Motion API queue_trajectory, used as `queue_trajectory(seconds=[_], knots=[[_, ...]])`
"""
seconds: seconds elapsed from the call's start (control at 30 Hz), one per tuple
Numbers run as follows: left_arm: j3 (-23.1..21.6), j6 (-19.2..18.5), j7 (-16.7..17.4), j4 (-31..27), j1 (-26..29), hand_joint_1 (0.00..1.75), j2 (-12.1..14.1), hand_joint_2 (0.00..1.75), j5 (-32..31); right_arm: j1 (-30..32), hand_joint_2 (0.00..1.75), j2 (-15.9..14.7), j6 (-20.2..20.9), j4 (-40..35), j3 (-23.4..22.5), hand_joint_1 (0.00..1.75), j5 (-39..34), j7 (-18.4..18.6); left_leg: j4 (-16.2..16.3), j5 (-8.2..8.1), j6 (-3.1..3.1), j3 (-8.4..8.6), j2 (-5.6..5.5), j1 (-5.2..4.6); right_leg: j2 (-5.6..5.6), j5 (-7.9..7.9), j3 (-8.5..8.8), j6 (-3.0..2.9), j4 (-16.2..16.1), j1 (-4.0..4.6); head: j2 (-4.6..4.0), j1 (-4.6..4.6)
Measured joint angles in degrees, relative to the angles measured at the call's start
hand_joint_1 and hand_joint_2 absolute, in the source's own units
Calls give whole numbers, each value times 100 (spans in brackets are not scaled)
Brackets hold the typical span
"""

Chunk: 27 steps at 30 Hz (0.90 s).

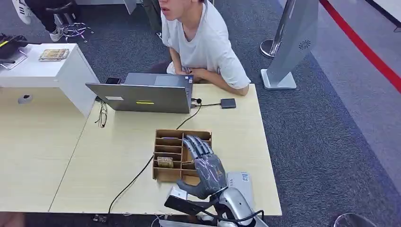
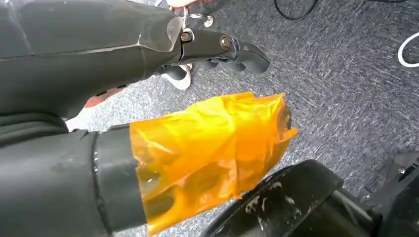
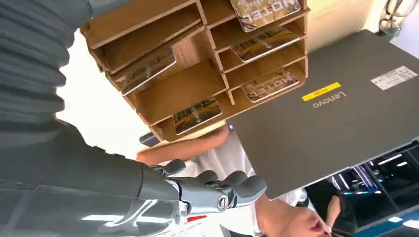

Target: Pass the card to the sensor for recognition and then transmit it.

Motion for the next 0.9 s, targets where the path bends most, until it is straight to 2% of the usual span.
queue_trajectory(seconds=[0.9], knots=[[402,-120,-85,-55,57,0,-116,0,-358,-23,175,0,94,227,0,0,258,243,0,0,0,0,0,0,0,0,0,0,0,0,0,-2]])
